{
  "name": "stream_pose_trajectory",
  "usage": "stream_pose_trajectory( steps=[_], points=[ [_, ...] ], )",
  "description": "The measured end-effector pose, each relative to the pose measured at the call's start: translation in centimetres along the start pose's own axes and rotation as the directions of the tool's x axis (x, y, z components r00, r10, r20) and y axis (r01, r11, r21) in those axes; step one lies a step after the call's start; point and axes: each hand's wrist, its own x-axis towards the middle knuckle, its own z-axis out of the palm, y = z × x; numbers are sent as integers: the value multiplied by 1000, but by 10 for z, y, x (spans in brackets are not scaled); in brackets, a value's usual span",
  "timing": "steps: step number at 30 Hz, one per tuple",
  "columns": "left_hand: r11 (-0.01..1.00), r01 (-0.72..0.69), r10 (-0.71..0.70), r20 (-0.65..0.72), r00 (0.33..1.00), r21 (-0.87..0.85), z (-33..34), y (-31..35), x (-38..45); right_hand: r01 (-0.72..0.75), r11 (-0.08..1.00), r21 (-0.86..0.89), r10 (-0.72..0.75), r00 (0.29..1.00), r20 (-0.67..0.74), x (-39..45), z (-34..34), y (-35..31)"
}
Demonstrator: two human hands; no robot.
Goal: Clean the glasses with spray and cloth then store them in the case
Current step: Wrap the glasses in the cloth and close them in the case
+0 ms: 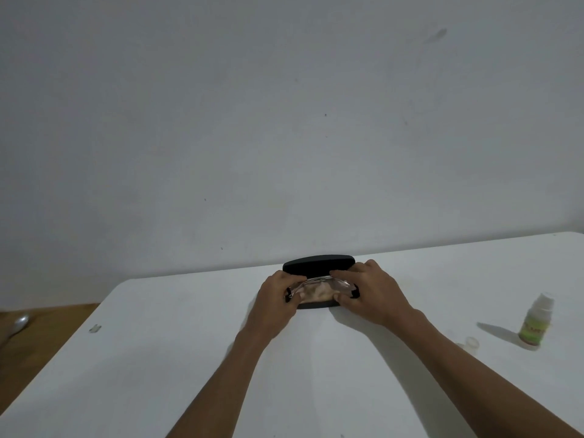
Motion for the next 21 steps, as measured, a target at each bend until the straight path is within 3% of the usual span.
stream_pose_trajectory(
  steps=[21],
  points=[
    [997,-4,13,-114,993,74,11,-11,-1,-293,955,50,293,956,2,-1,4,-19]
  ],
)
